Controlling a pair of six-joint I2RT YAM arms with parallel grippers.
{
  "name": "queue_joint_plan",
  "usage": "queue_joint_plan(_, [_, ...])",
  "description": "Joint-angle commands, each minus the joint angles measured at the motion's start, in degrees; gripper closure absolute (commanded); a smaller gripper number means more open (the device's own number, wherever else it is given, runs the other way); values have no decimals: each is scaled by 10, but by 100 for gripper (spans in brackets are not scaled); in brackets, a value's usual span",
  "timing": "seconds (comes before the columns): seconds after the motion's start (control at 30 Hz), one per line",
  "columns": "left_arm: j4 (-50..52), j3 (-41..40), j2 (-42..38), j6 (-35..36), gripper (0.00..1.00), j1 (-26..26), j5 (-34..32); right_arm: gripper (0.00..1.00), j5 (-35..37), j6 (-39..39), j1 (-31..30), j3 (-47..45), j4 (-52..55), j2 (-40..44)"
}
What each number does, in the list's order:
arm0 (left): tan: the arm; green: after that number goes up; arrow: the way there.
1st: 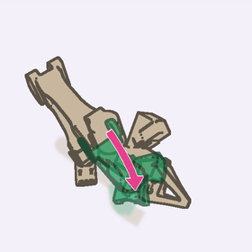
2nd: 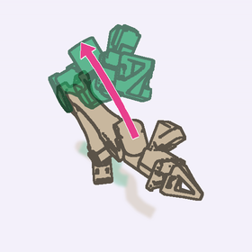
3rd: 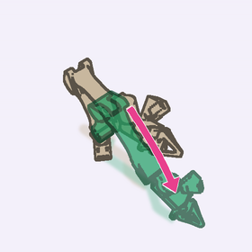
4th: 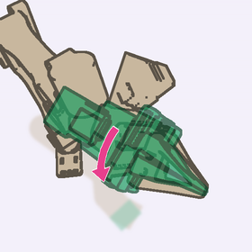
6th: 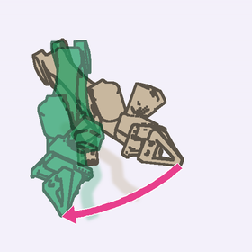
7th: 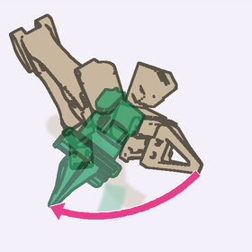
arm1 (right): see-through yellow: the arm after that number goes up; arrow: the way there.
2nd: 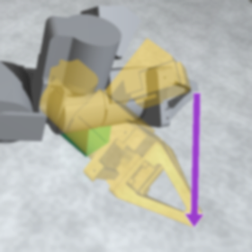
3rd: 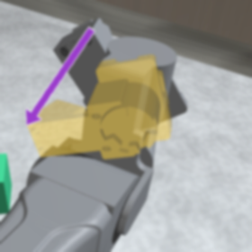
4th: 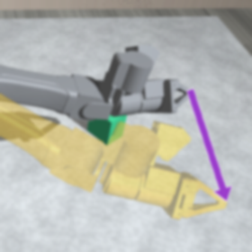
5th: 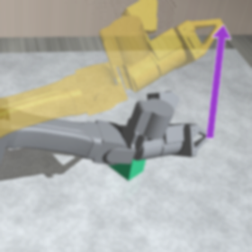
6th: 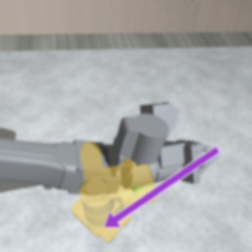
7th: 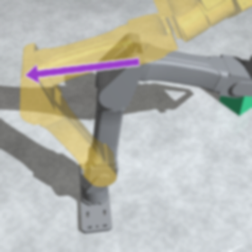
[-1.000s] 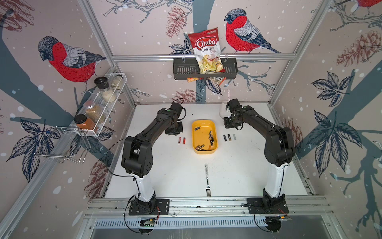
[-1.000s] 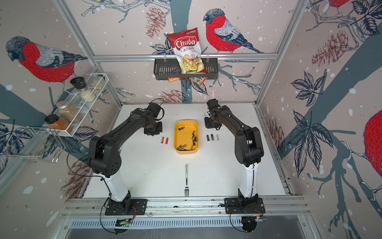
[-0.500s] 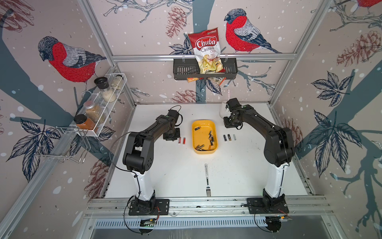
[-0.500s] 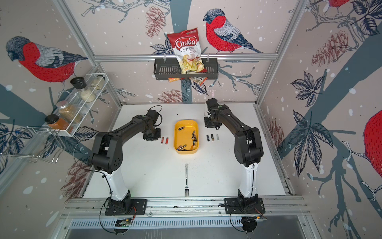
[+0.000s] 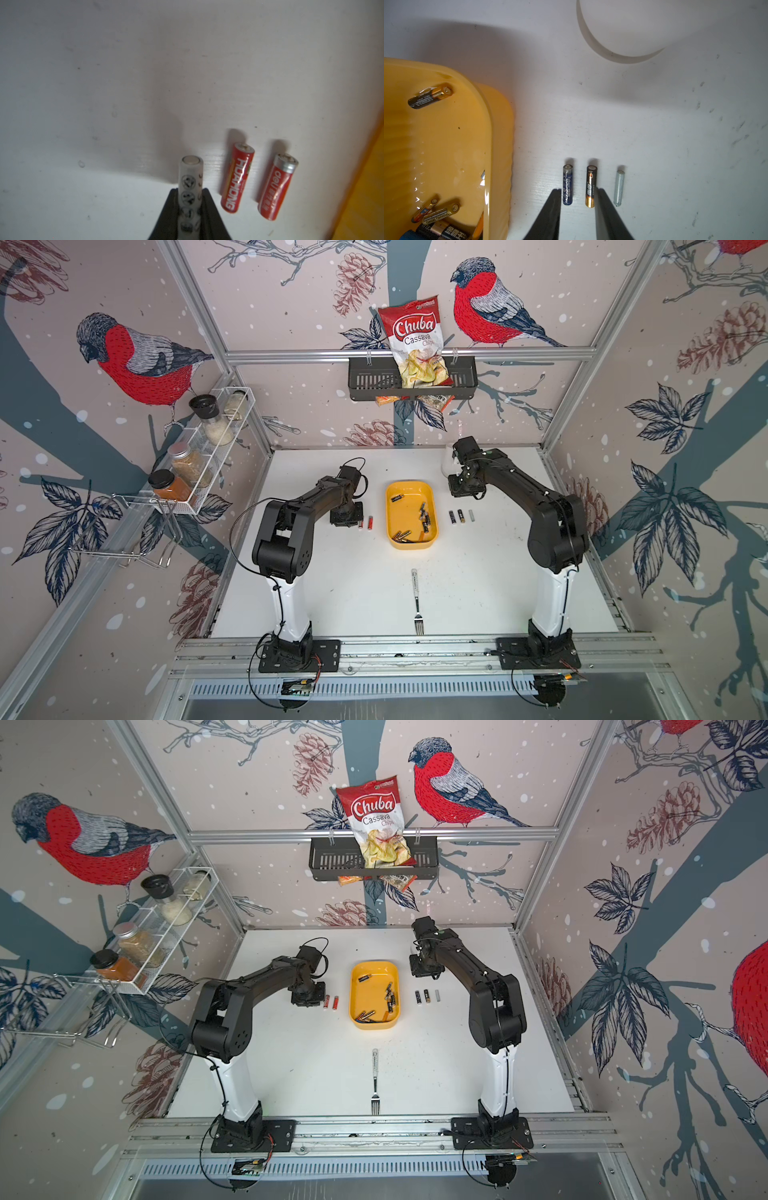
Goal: Take the batteries out of the storage box
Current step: Place the battery at the center of the board.
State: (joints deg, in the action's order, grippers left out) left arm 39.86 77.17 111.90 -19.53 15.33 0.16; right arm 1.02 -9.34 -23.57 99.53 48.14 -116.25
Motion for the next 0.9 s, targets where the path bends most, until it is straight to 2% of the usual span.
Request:
queue_joint_plan(0.0, [-8,-2,4,4,81,-3,2,66,8,-5,-1,3,7,-1])
queue_joint_plan(0.87, [-12,-26,7,4,76,-3,9,66,8,-6,-1,7,7,-5])
